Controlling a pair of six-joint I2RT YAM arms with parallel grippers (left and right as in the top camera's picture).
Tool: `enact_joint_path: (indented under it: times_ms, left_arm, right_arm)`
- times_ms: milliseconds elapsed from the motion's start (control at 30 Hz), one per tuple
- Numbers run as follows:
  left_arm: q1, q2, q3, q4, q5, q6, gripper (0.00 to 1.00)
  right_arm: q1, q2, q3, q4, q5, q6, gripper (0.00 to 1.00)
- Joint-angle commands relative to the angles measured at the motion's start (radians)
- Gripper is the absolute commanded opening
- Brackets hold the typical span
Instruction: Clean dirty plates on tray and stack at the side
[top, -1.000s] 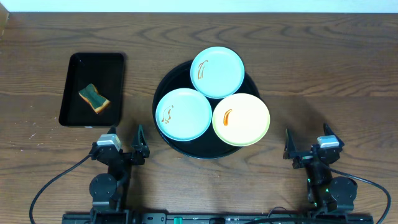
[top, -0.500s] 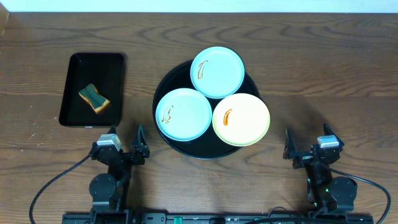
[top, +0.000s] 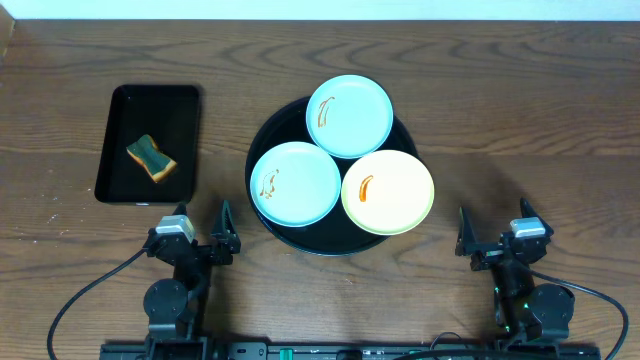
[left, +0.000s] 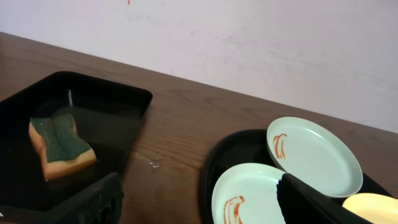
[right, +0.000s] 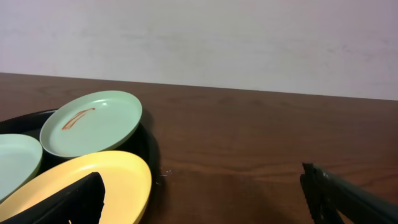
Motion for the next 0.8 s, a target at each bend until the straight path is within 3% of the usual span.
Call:
enact_joint_path:
  times_ms: [0, 267, 333, 433, 533, 600, 767]
  left_arm:
    - [-0.005, -0.007, -0.009, -0.045, 0.011, 0.021, 0.8]
    - [-0.006, -0.007, -0.009, -0.031, 0.031, -0.007, 0.8]
    - [-0.006, -0.007, -0.009, -0.028, 0.139, -0.115, 0.8]
    - [-0.006, -0.007, -0.008, -0.017, 0.337, -0.369, 0.8]
    - [-0.006, -0.007, -0.008, 0.02, 0.336, -0.592, 0.8]
    - [-0.005, -0.007, -0.009, 0.071, 0.308, -0.645, 0.8]
    - [-0.006, -0.007, -0.009, 0.335, 0.314, -0.642, 0.8]
  right_arm:
    - [0.008, -0.005, -0.002, -0.004, 0.002, -0.008, 0.99]
    - [0.008, -0.005, -0.002, -0.004, 0.003, -0.008, 0.99]
    - [0.008, -0.005, -0.002, -0.004, 0.002, -0.008, 0.99]
    - [0.008, -0.005, -0.002, -0.004, 0.002, -0.008, 0.99]
    - [0.008, -0.005, -0.002, -0.004, 0.002, -0.008, 0.99]
    - [0.008, -0.005, -0.002, -0.004, 0.002, -0.008, 0.99]
    - [0.008, -0.005, -0.002, -0.004, 0.003, -0.008, 0.99]
